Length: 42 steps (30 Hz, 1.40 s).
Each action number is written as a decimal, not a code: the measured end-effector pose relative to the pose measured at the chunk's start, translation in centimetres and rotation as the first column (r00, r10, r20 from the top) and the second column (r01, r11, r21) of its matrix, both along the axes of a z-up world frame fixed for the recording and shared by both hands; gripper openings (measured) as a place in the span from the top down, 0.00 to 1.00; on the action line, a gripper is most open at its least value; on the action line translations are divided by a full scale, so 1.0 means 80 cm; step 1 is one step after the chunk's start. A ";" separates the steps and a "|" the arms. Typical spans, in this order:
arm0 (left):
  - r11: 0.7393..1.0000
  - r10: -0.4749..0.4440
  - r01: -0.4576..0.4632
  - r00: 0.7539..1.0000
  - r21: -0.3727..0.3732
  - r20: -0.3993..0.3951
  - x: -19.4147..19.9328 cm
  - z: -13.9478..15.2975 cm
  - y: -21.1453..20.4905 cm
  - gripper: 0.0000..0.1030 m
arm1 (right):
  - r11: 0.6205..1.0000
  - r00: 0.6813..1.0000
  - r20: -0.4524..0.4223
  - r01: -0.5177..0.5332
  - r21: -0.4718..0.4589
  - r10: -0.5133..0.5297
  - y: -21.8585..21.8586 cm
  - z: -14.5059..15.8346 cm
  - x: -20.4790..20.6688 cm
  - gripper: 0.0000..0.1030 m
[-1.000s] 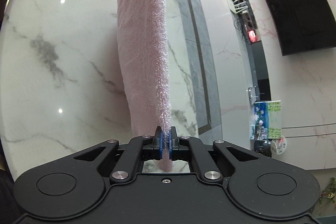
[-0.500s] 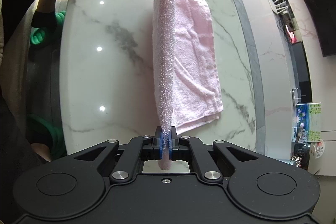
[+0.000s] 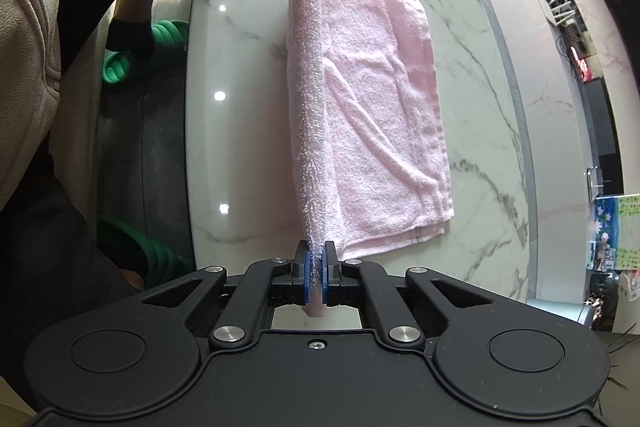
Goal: Fold towel
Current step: 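Lower the folded towel onto the table with both grippers and open them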
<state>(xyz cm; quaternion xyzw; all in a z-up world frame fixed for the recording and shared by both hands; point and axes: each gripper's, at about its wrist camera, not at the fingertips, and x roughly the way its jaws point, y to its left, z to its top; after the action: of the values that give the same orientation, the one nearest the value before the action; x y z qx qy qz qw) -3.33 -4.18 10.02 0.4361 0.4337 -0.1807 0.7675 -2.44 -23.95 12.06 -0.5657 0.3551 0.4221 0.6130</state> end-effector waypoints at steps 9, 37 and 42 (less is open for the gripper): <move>0.999 -0.022 0.022 1.000 0.027 0.001 0.014 0.007 -0.002 0.95 | 1.000 0.999 -0.034 0.024 0.006 -0.024 0.000 0.013 0.025 0.97; 0.992 -0.043 0.043 0.999 0.119 0.002 0.134 0.013 0.009 0.95 | 0.999 0.999 0.001 0.050 -0.007 -0.050 0.018 0.028 0.152 0.97; 0.992 -0.041 0.041 0.999 0.122 -0.005 0.161 0.003 0.018 0.95 | 0.998 0.998 0.002 0.063 -0.010 -0.063 0.024 0.023 0.180 0.97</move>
<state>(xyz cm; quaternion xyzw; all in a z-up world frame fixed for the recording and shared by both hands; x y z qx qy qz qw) 9.52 -2.77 10.28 0.4907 0.4357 -0.1702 0.7351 11.93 -22.00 13.90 -0.5577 0.3743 0.4002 0.6235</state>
